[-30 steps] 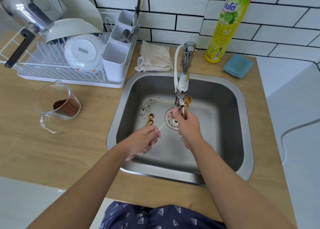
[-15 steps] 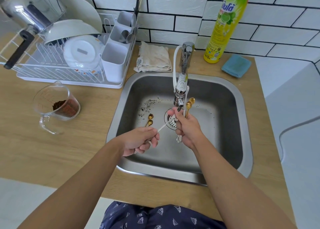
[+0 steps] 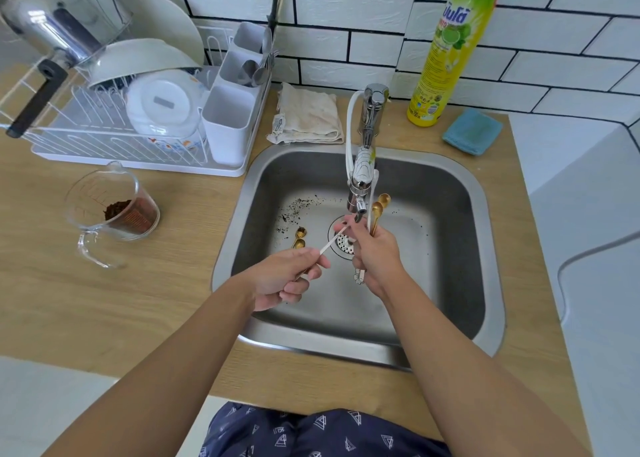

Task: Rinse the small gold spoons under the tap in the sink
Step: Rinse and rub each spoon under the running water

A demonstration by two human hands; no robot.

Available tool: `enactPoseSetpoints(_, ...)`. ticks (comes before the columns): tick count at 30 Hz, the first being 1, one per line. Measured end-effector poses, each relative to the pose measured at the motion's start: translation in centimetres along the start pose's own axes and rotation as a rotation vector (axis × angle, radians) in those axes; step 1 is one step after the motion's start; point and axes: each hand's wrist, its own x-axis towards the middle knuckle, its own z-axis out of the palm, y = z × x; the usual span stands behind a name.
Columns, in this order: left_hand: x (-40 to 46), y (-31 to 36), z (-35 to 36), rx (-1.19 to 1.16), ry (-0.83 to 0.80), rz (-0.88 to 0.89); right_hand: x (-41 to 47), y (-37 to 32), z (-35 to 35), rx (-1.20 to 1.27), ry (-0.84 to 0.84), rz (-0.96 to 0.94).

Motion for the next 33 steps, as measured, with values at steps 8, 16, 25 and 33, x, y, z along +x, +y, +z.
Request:
enactPoseSetpoints(8, 4.3, 2.1, 3.0, 0.276, 0.140, 0.157, 0.7, -3.2, -3.0, 0.031, 0.256, -0.063)
enactPoseSetpoints(16, 6.8, 5.2, 5.5, 0.532, 0.164, 0.252, 0.7, -3.8, -3.1, 0.046, 0.220, -0.094)
enactPoseSetpoints(25, 7.2, 4.4, 4.5, 0.478, 0.189, 0.247, 0.7, -4.1, -3.0, 0.015, 0.311, -0.110)
enactPoseSetpoints(33, 7.0, 3.1, 2.8, 0.977, 0.286, 0.394, 1.7, -4.9, -4.7, 0.051, 0.414, -0.098)
